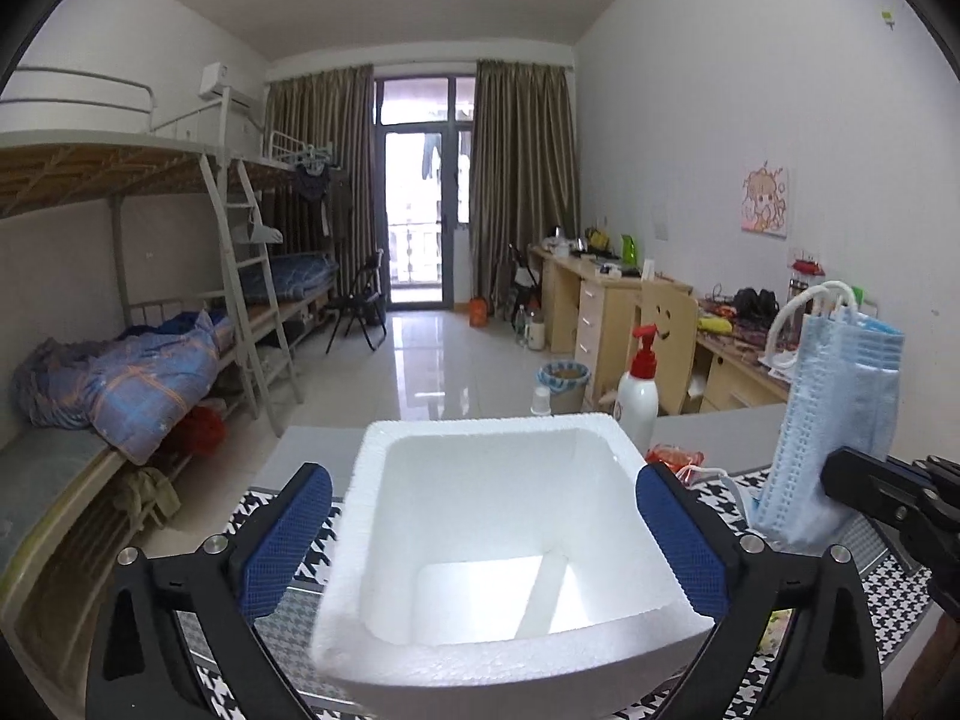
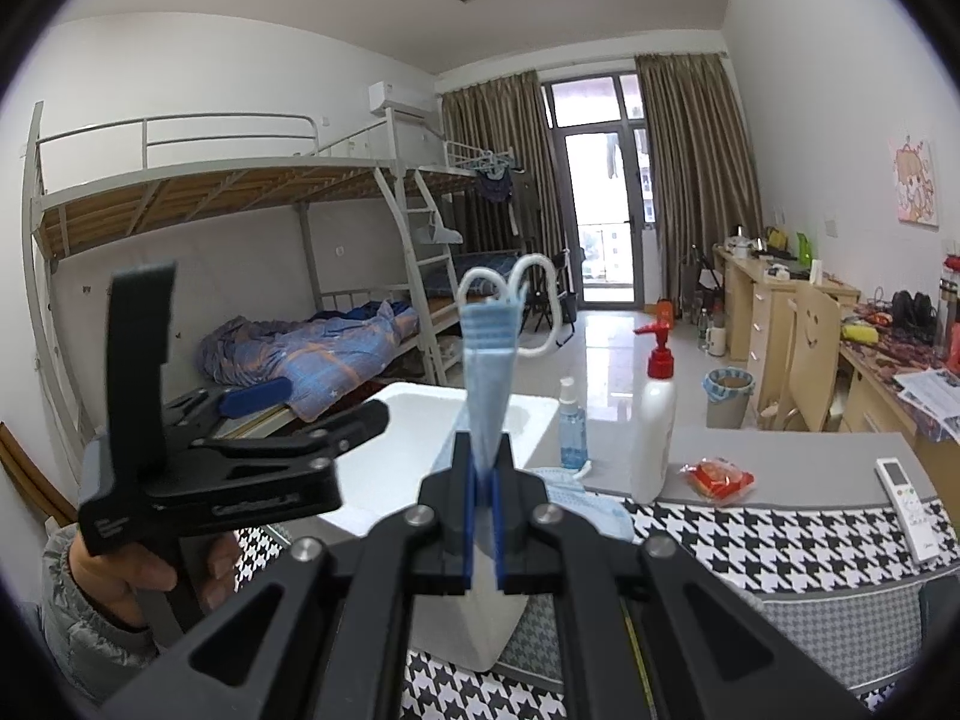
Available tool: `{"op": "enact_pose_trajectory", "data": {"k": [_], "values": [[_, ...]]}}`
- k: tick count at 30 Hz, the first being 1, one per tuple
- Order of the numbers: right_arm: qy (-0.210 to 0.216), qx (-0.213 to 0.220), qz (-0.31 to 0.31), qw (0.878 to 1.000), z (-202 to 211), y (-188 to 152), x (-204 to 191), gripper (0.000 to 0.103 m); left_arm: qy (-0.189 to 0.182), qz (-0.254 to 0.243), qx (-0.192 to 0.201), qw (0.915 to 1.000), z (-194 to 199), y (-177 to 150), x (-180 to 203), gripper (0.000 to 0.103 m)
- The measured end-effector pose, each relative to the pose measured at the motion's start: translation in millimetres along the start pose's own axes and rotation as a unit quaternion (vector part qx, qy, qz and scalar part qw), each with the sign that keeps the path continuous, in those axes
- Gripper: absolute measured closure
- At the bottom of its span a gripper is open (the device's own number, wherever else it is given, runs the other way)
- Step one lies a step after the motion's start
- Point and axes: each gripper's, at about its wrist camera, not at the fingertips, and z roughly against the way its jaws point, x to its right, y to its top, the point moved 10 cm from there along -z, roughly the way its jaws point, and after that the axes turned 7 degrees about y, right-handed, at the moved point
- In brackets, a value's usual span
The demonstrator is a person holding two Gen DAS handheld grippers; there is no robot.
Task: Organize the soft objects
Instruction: 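Move the mask over the foam box and open the right tool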
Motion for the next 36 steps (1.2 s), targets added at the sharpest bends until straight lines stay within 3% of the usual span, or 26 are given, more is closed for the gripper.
{"op": "enact_pose_trajectory", "data": {"k": [17, 36], "values": [[0.018, -0.008, 0.029, 0.999, -27.6, 14.2, -24.8, 0.096, 0.046, 0.02, 0.027, 0.9984, 22.6, -2.3, -44.9, 0.001], [0.038, -0.045, 0.041, 0.997, -64.1, 5.5, -43.7, 0.096, 0.068, 0.026, 0.013, 0.9973, 22.6, -25.4, -80.0, 0.001]]}}
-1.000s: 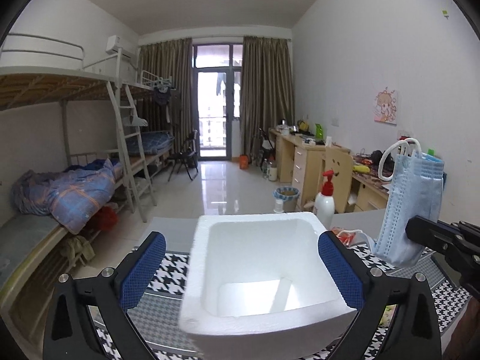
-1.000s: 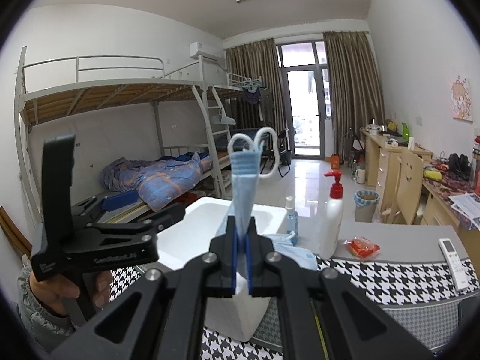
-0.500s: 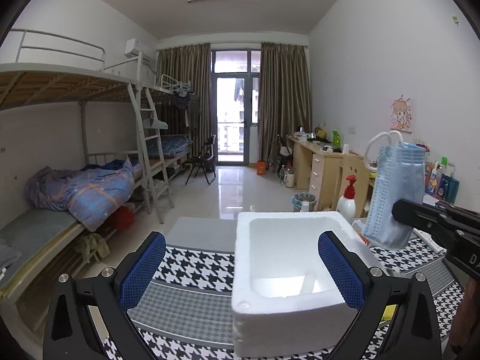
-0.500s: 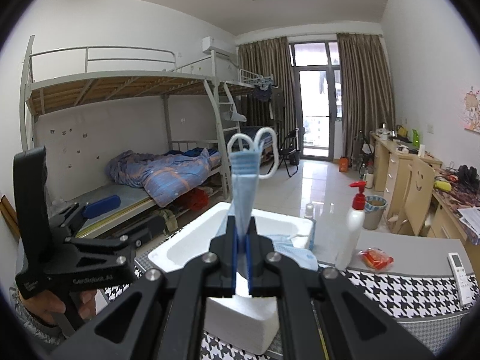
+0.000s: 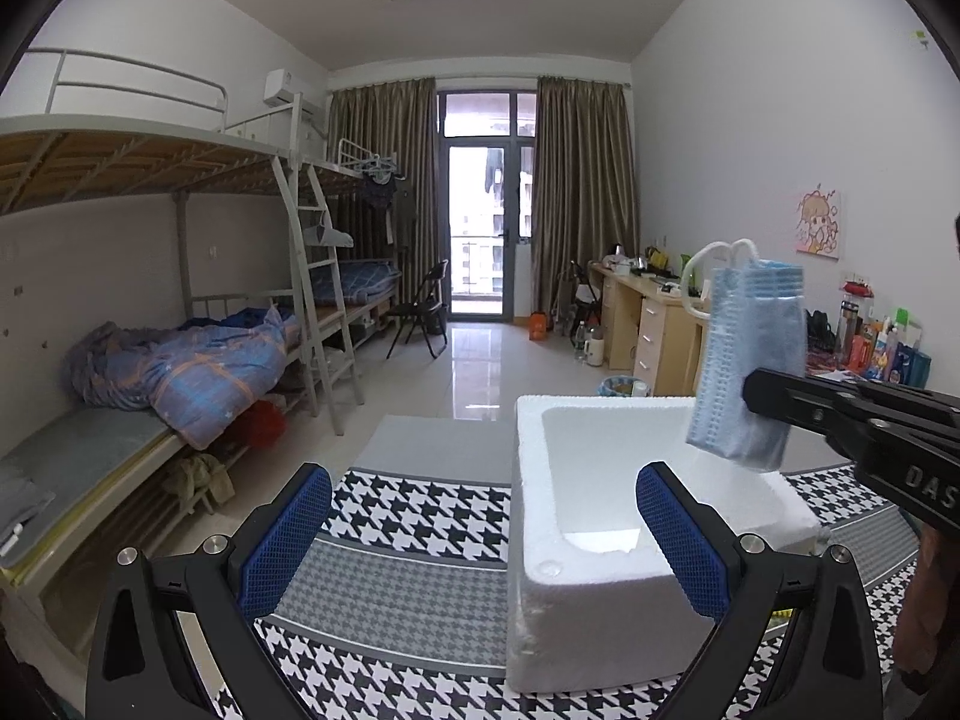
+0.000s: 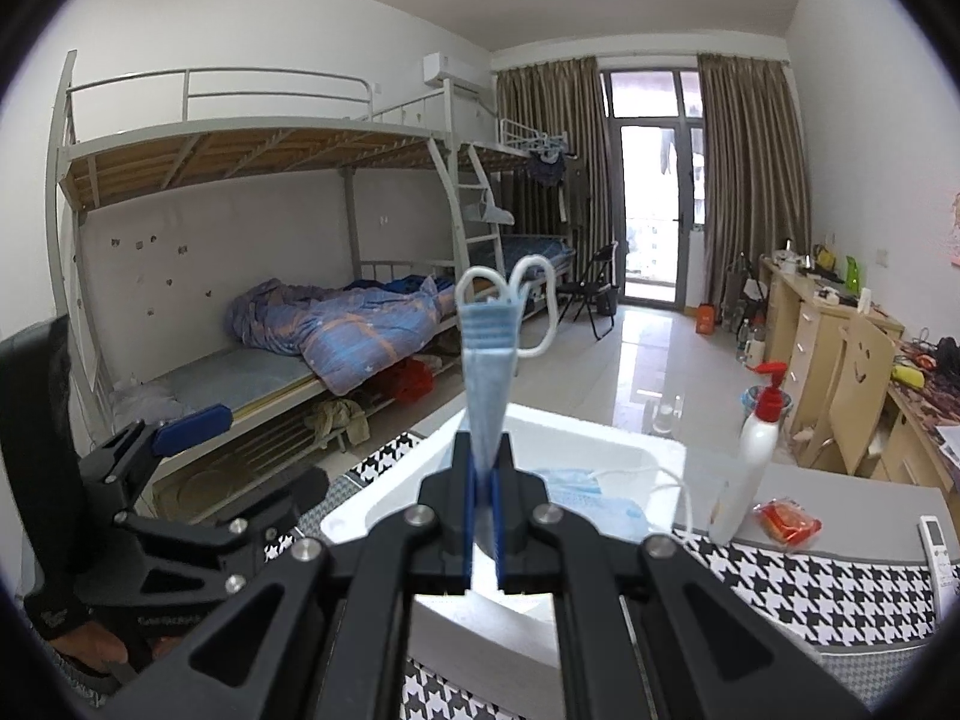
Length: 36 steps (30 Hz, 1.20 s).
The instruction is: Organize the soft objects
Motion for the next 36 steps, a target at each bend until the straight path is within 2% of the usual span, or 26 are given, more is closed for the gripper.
{"op": "enact_pose_trajectory", "data": {"k": [23, 25, 26, 27, 28, 29, 30, 36], "values": [[-0.023, -0.075, -0.012, 0.997, -45.1, -25.0, -2.4, 0.095, 0.009, 0.017, -0.021, 0.9996, -5.9, -18.3, -21.1, 0.001], [-0.023, -0.082, -0.017, 0.996, -47.1, -28.3, -2.3, 0.086, 0.009, 0.018, -0.022, 0.9996, -5.7, -19.0, -21.0, 0.001], [-0.025, -0.084, -0.021, 0.996, -47.8, -28.6, -1.5, 0.074, 0.009, 0.019, -0.023, 0.9995, -5.8, -19.1, -20.9, 0.001], [-0.028, -0.085, -0.023, 0.996, -47.1, -28.8, -1.2, 0.057, 0.009, 0.019, -0.023, 0.9995, -5.9, -19.1, -21.6, 0.001], [-0.029, -0.081, -0.024, 0.996, -45.5, -28.2, -0.9, 0.048, 0.009, 0.019, -0.023, 0.9995, -5.4, -19.3, -21.7, 0.001], [-0.03, -0.074, -0.021, 0.997, -42.8, -27.0, -1.6, 0.033, 0.009, 0.019, -0.023, 0.9995, -5.3, -19.2, -22.0, 0.001], [-0.033, -0.07, -0.017, 0.997, -40.6, -26.2, -2.4, 0.024, 0.01, 0.019, -0.023, 0.9995, -6.2, -18.3, -22.6, 0.001], [-0.031, -0.067, -0.016, 0.997, -33.5, -25.4, -3.2, 0.022, 0.01, 0.019, -0.024, 0.9995, -6.2, -19.2, -22.5, 0.001]]}}
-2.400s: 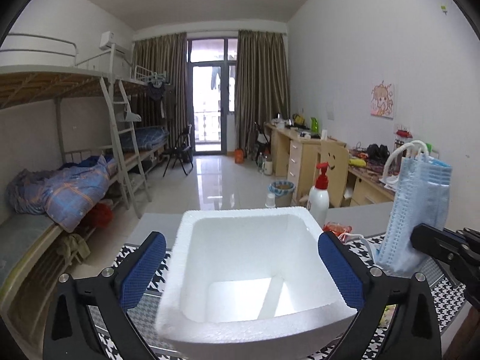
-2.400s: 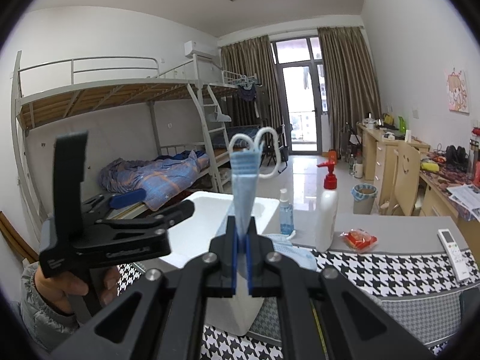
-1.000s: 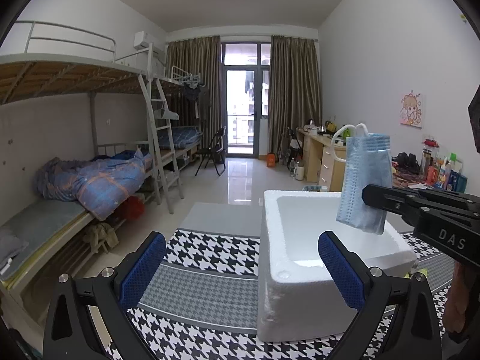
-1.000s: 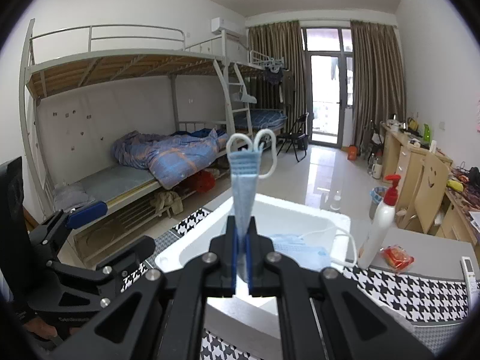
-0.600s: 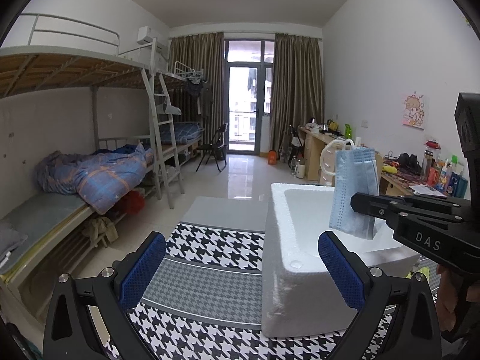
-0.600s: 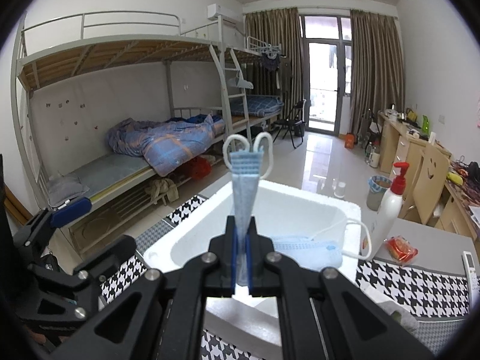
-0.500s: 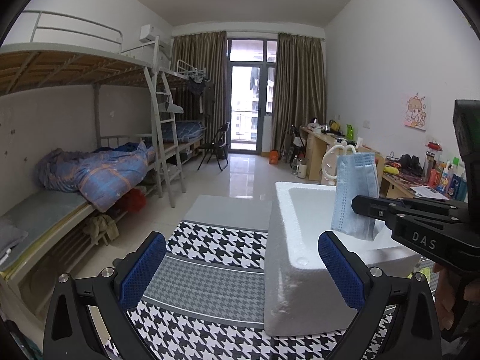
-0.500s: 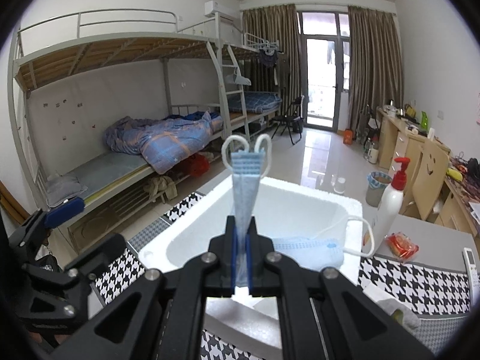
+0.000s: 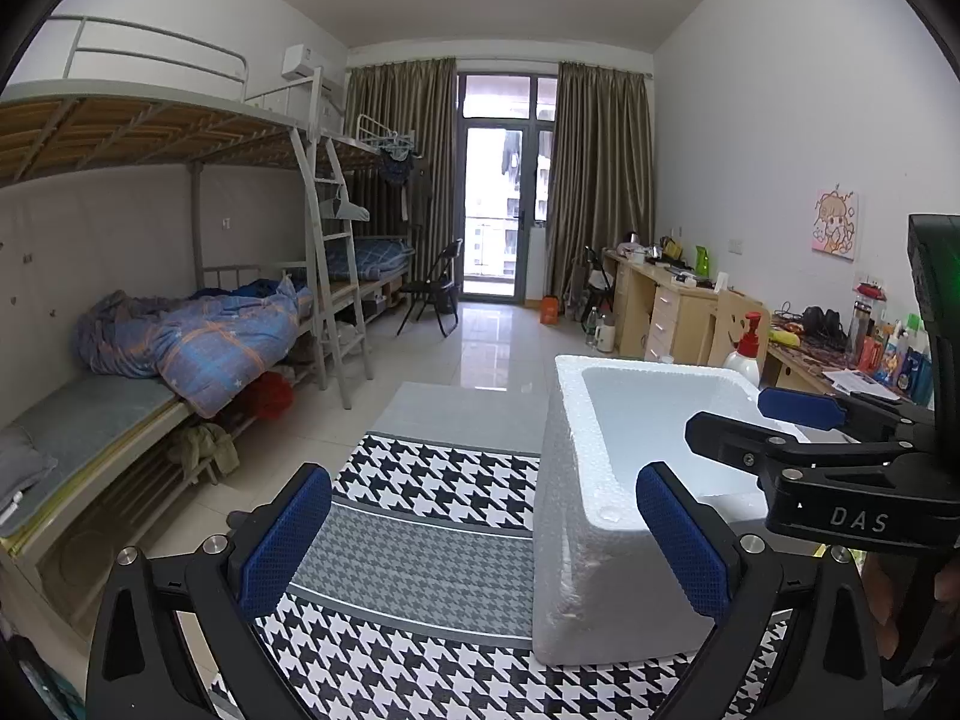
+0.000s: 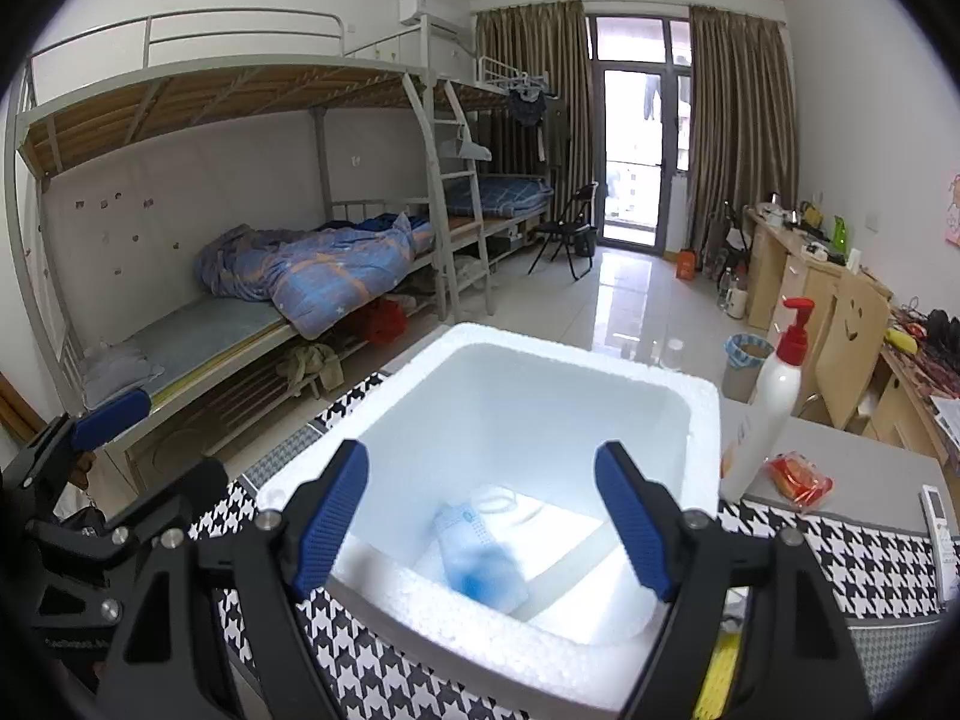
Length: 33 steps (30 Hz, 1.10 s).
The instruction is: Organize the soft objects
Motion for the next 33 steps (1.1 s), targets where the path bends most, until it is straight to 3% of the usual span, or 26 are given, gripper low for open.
{"op": "enact_pose_trajectory", "data": {"k": [12, 33], "values": [[0.002, 0.03, -0.009, 1.0, 30.2, 7.0, 5.7, 0.022, -0.008, -0.01, 0.013, 0.9998, 14.8, 3.8, 13.0, 0.001], [-0.033, 0.07, -0.026, 0.997, 85.2, -4.8, 38.0, 0.022, -0.059, -0.037, 0.027, 0.9972, 43.6, 3.5, 63.9, 0.001]]}}
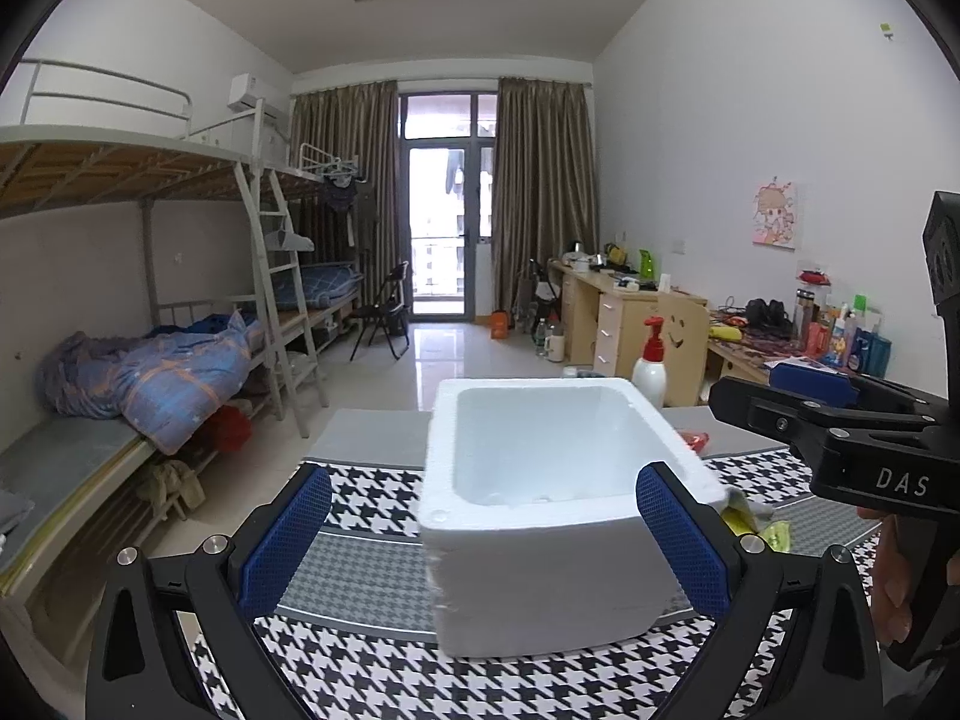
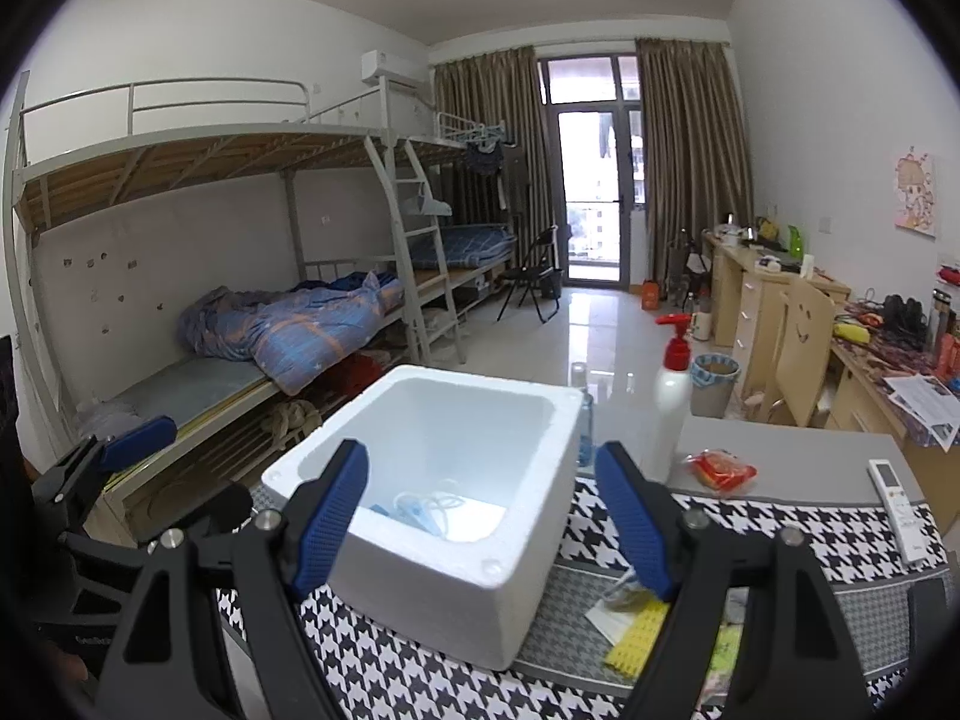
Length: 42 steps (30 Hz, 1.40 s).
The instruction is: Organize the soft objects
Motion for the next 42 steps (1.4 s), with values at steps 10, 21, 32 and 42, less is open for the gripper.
{"op": "enact_pose_trajectory", "data": {"k": [10, 21, 32, 42], "values": [[-0.04, 0.006, -0.006, 0.999, 24.3, -9.5, 29.6, 0.022, -0.041, -0.016, 0.002, 0.999, 6.1, -1.7, 42.1, 0.001], [-0.062, 0.005, -0.022, 0.998, 41.3, -26.6, 53.6, 0.022, -0.076, -0.025, -0.001, 0.9968, 9.3, -9.9, 79.3, 0.001], [-0.078, 0.005, -0.053, 0.996, 58.0, -46.8, 80.3, 0.012, -0.108, -0.037, -0.011, 0.9933, 11.0, -24.3, 107.1, 0.001], [-0.091, -0.008, -0.065, 0.994, 63.3, -66.8, 97.5, 0.012, -0.13, -0.05, -0.021, 0.9901, 9.2, -41.3, 130.0, 0.001]]}}
